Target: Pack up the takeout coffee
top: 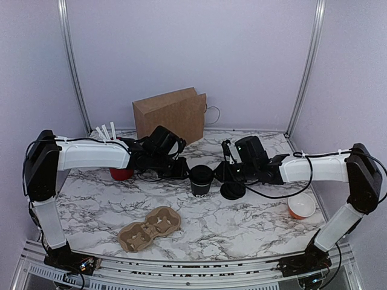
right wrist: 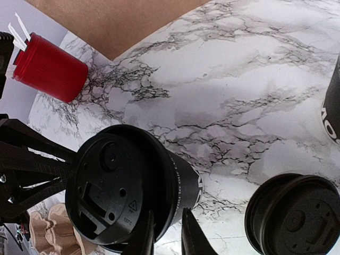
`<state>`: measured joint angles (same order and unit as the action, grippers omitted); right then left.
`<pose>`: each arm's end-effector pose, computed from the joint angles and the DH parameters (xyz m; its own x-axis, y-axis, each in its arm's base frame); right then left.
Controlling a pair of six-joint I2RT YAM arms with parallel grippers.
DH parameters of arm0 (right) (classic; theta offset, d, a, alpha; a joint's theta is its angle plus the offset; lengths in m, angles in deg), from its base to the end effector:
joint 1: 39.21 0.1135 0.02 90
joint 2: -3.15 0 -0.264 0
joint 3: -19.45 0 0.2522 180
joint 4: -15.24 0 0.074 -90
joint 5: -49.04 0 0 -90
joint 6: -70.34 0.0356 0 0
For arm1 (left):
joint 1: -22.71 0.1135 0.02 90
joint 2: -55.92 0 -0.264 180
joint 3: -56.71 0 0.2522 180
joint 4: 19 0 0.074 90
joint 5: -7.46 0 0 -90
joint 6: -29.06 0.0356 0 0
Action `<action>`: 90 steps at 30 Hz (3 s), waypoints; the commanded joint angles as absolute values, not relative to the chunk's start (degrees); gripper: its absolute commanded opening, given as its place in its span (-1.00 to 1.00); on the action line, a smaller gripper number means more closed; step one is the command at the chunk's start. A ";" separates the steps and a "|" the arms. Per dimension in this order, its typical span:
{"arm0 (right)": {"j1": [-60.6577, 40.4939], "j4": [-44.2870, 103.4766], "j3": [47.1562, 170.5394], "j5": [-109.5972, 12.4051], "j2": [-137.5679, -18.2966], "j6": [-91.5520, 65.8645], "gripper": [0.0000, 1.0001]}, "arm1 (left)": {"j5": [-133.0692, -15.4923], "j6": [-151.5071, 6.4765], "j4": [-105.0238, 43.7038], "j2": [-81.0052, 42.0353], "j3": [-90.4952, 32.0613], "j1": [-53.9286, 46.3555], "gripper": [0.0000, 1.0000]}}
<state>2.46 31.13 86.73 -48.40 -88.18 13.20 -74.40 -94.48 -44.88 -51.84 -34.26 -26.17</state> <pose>0.2511 0.2296 0.2045 -0.8008 0.0076 -0.5989 -0.3559 0.7983 0.4858 0.2739 -0.3214 0.2180 -0.8214 0.1092 -0.5598 0.4324 0.7594 -0.4862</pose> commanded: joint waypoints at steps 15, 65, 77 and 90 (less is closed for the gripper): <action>8.28 39.44 81.45 -48.91 -94.38 14.16 -0.65 | -74.15 -93.93 -54.42 -58.90 -24.33 -30.44 -0.65; 6.60 47.86 100.00 -39.60 -94.14 12.70 -0.63 | -75.59 -92.44 -57.70 -55.92 -39.17 -32.17 -0.62; 5.35 49.17 103.49 -39.08 -93.97 10.70 -0.63 | -76.02 -92.39 -58.74 -54.45 -42.71 -31.86 -0.62; 4.85 52.63 104.60 -35.40 -91.15 9.02 -0.52 | -76.91 -92.46 -59.92 -48.72 -42.65 -31.26 -0.62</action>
